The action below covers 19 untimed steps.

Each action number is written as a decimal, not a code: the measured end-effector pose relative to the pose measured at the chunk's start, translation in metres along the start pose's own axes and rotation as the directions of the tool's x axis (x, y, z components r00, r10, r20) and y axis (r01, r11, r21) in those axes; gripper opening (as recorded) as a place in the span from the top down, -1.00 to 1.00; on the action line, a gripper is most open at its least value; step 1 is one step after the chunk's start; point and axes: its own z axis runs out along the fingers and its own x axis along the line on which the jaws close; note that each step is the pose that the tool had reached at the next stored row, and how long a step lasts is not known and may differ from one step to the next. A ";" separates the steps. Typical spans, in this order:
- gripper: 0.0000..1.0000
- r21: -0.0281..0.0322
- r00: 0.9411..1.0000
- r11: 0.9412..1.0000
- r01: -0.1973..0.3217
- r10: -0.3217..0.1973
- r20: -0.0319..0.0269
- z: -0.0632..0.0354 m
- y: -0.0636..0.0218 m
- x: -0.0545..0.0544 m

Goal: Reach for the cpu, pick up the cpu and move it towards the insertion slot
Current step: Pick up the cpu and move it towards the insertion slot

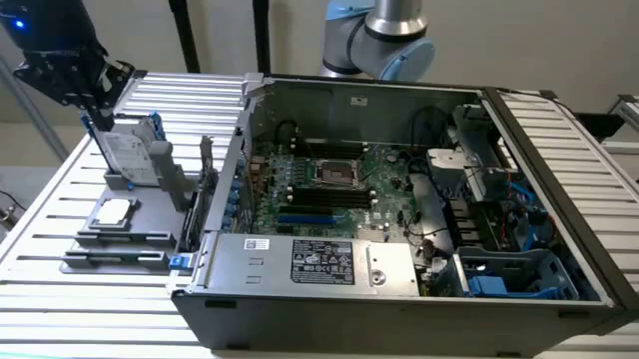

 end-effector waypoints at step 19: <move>0.79 0.000 1.000 1.000 0.000 0.000 0.000 0.0004 -0.0036 0.016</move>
